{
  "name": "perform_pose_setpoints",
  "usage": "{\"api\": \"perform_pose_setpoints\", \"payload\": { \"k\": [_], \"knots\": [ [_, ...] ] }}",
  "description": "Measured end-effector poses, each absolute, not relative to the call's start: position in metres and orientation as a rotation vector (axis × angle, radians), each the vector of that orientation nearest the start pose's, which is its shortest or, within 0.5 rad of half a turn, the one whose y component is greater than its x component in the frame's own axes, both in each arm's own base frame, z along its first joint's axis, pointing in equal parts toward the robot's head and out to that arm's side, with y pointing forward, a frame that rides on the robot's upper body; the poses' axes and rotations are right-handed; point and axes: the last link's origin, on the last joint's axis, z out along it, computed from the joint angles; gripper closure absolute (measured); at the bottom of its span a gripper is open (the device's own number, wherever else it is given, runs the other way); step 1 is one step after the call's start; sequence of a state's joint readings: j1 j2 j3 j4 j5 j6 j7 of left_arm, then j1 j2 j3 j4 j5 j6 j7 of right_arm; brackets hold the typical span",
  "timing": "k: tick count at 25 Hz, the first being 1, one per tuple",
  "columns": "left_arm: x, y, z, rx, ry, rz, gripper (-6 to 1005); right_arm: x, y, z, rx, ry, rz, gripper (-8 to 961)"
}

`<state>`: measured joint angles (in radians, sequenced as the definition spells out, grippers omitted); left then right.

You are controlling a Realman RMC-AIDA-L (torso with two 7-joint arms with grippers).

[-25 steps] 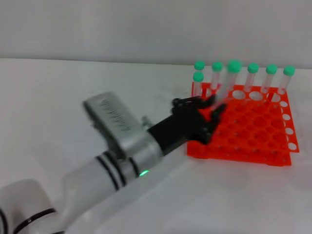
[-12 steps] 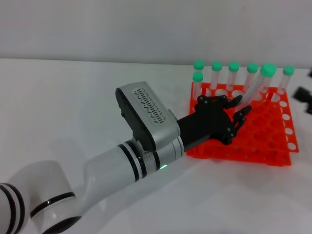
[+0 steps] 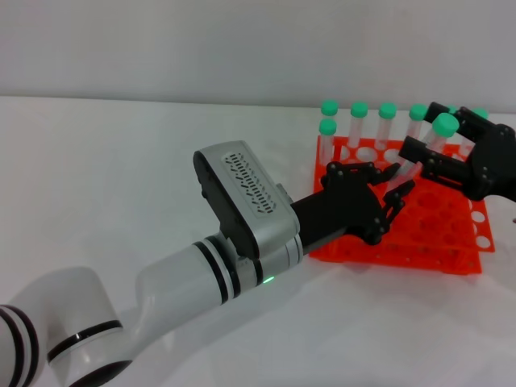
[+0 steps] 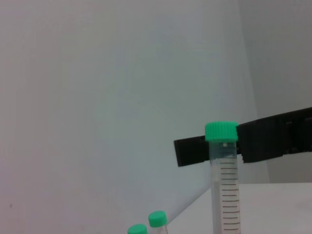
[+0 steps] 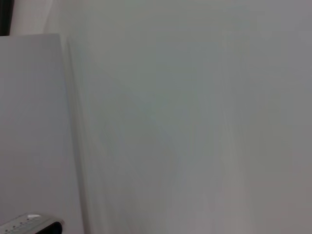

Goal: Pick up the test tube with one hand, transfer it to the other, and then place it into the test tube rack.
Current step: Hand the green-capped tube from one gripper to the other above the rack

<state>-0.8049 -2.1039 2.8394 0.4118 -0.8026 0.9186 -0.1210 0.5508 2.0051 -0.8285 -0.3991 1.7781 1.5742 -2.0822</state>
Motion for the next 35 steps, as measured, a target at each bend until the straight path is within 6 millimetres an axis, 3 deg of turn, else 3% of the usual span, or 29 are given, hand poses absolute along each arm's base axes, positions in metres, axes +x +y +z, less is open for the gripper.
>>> {"api": "perform_pose_setpoints", "payload": {
  "k": [9,17,22,28,35],
  "knots": [
    [-0.144,0.344,-0.148,-2.415,-0.068,-0.823,806,0.235,0.356,0.030,-2.374,0.413,1.197,184],
    [-0.145,0.343,-0.148,-2.417,-0.068,-0.822,806,0.239,0.352,0.030,-2.365,0.395,1.192,429],
    [-0.146,0.343,-0.149,-2.418,-0.068,-0.817,806,0.238,0.350,0.028,-2.375,0.381,1.195,638],
    [-0.149,0.345,-0.150,-2.419,-0.078,-0.792,805,0.238,0.349,0.027,-2.380,0.380,1.194,705],
    [-0.155,0.346,-0.148,-2.398,-0.117,-0.777,805,0.237,0.349,0.028,-2.381,0.376,1.201,704]
  ]
}}
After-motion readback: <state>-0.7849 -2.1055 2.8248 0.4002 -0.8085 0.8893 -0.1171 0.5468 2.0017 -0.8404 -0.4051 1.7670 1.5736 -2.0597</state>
